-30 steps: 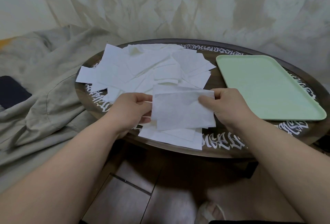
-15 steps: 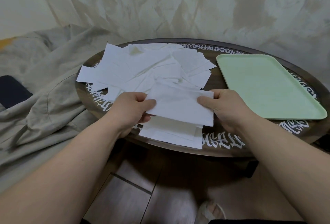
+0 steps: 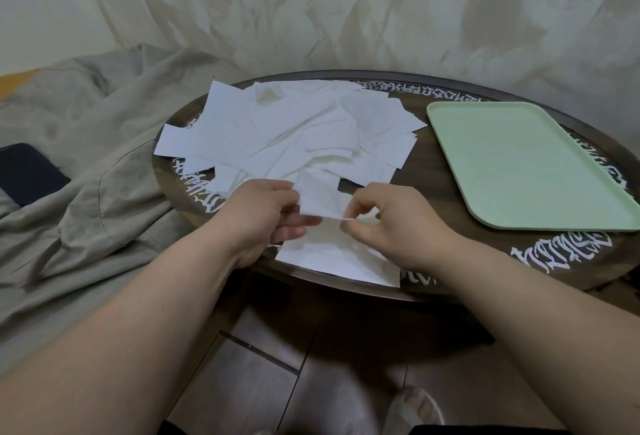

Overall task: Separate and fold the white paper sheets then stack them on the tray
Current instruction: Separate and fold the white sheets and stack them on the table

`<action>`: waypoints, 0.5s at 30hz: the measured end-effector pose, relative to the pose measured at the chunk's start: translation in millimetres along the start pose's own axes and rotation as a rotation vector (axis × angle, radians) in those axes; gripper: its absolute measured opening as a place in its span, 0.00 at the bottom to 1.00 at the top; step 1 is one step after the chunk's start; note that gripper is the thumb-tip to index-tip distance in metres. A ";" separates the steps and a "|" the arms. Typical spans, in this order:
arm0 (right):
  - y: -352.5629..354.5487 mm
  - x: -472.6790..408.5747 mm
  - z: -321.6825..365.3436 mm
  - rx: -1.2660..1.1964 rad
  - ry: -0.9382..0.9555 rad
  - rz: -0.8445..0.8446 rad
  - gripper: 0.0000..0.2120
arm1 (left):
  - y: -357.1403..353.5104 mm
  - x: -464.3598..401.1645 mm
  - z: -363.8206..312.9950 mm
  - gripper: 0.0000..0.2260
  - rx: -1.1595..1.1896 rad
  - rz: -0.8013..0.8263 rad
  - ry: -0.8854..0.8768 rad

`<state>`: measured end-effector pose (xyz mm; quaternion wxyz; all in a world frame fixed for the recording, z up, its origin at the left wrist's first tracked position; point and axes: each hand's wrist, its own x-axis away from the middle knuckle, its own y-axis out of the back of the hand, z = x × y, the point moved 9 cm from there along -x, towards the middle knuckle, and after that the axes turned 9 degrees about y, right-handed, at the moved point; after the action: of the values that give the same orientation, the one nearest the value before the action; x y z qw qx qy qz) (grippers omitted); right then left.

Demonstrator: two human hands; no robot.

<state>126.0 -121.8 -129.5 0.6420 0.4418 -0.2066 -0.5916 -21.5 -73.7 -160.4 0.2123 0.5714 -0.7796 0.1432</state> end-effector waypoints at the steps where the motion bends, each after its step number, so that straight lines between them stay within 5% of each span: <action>1: -0.6 1.6 -4.3 -0.067 -0.027 -0.005 0.03 | 0.9 -0.2 0.1 0.10 -0.007 -0.005 0.000; 4: 11.0 4.4 -17.8 -0.152 -0.104 -0.119 0.06 | 1.3 0.0 0.2 0.12 -0.043 -0.008 -0.005; 7: 58.8 10.5 -21.9 -0.028 -0.092 -0.528 0.05 | -1.8 1.0 -1.8 0.13 -0.080 0.019 -0.031; 9: 71.5 11.9 -10.2 0.073 -0.004 -0.649 0.03 | -4.5 2.0 -3.5 0.13 -0.084 0.041 -0.046; 15: 3.5 -2.2 15.9 0.134 0.227 -0.243 0.04 | -10.1 3.5 -2.4 0.14 -0.070 0.046 -0.021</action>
<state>115.1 -125.2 -117.8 0.5543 0.5691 -0.1168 -0.5960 -12.4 -78.6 -156.7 0.2207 0.5469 -0.7994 0.1149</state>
